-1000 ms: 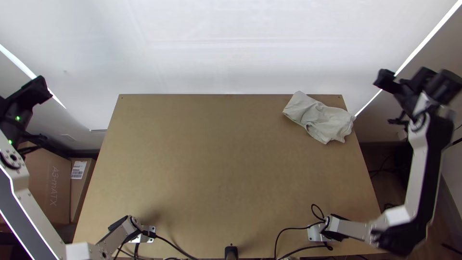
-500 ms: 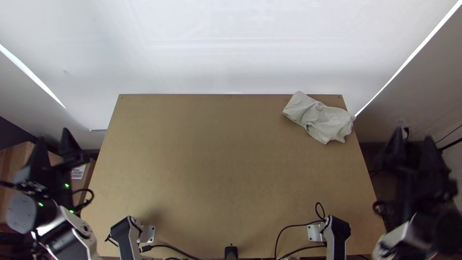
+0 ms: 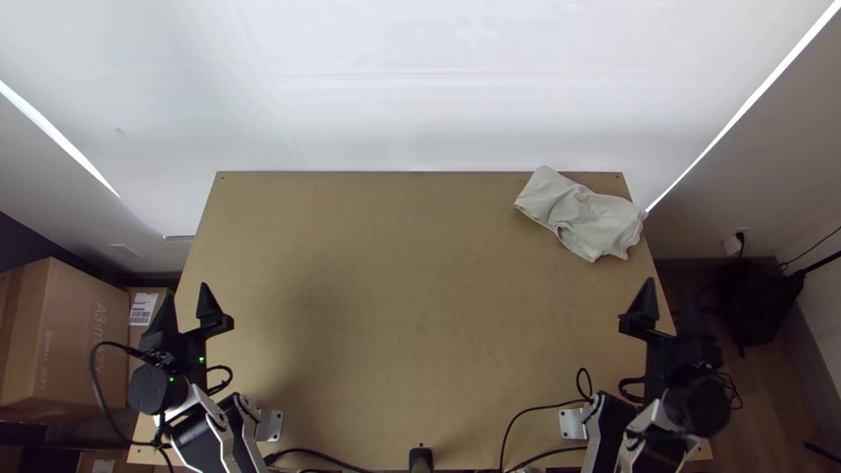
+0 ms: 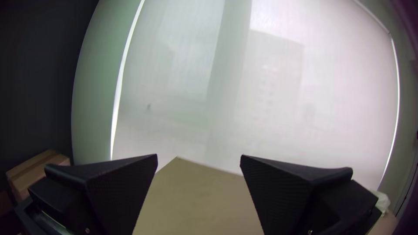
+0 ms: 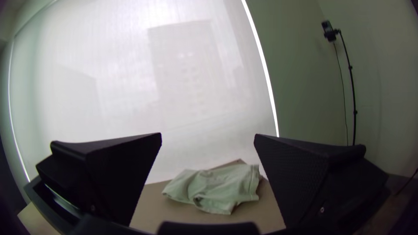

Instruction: Fold the t-shirt

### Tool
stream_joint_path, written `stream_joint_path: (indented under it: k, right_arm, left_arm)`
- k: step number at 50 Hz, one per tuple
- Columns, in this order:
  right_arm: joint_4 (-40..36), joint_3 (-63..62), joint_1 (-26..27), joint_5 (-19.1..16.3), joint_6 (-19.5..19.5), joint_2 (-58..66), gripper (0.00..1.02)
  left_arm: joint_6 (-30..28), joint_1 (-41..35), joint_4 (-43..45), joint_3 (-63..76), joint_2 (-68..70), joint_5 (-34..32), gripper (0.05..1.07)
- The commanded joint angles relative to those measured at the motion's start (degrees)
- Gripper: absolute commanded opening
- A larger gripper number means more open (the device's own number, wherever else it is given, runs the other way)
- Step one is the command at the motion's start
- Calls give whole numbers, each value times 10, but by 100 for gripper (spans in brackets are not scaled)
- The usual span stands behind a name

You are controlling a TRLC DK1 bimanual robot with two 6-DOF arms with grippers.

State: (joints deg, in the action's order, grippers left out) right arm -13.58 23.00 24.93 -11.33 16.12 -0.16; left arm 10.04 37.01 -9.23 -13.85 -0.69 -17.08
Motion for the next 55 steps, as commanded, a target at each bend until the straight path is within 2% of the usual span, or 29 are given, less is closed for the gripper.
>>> stream_joint_path:
  k: [1,5,10,18,55]
  right_arm:
    - [24,-68,-1,1,19,-4,98]
    - [32,-110,-1,0,19,-4,98]
    - [51,-150,-3,1,18,-4,98]
    - [72,-199,-3,1,15,-4,98]
    - [65,-199,-3,2,13,-1,98]
  left_arm:
    - [-40,-3,23,64,8,10,103]
    - [-66,-2,41,108,9,17,103]
    - [-74,0,34,112,-23,38,103]
    - [-87,-1,18,110,6,39,103]
    - [-88,6,6,109,7,40,103]
